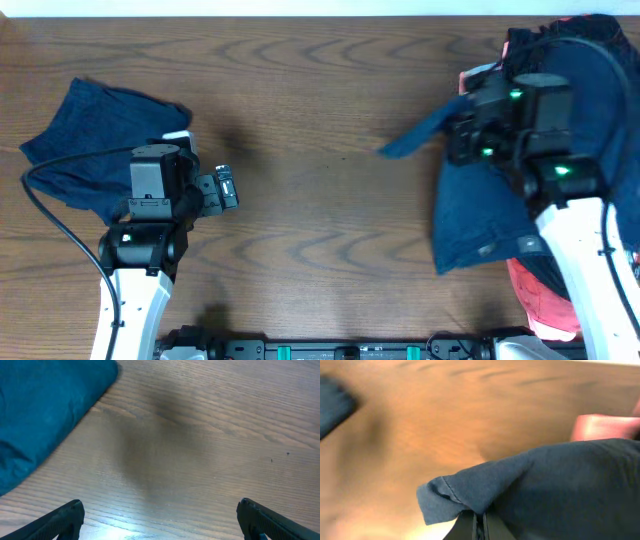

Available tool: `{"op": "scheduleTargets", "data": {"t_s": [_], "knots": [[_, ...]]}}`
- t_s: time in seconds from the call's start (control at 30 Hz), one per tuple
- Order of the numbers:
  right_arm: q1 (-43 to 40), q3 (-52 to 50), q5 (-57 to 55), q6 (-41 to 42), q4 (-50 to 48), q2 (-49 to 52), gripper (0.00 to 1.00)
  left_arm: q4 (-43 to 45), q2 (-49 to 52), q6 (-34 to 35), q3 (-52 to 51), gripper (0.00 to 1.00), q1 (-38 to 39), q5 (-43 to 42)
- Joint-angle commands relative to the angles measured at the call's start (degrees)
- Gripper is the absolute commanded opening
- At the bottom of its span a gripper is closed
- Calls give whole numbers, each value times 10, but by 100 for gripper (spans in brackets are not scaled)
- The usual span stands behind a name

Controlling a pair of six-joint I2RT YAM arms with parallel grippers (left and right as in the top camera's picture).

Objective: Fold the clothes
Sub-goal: 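Pull the navy jeans left onto the open table with the right gripper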

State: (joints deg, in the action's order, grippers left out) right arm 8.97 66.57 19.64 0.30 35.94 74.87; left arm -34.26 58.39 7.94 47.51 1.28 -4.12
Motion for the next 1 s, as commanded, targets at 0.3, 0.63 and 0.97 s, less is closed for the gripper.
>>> {"op": "scheduleTargets", "data": {"t_s": [0.3,0.63,0.97], "knots": [[164,-8,6,189,-297,107,12,2,0,9,12,98,-2,-2],[146,-8,-273,169,-78,131,99,-14,7,91,2,98,-2,-140],[6,-8,-346,169,86,131,99,-12,120,181,-20,98,41,-252]]}}
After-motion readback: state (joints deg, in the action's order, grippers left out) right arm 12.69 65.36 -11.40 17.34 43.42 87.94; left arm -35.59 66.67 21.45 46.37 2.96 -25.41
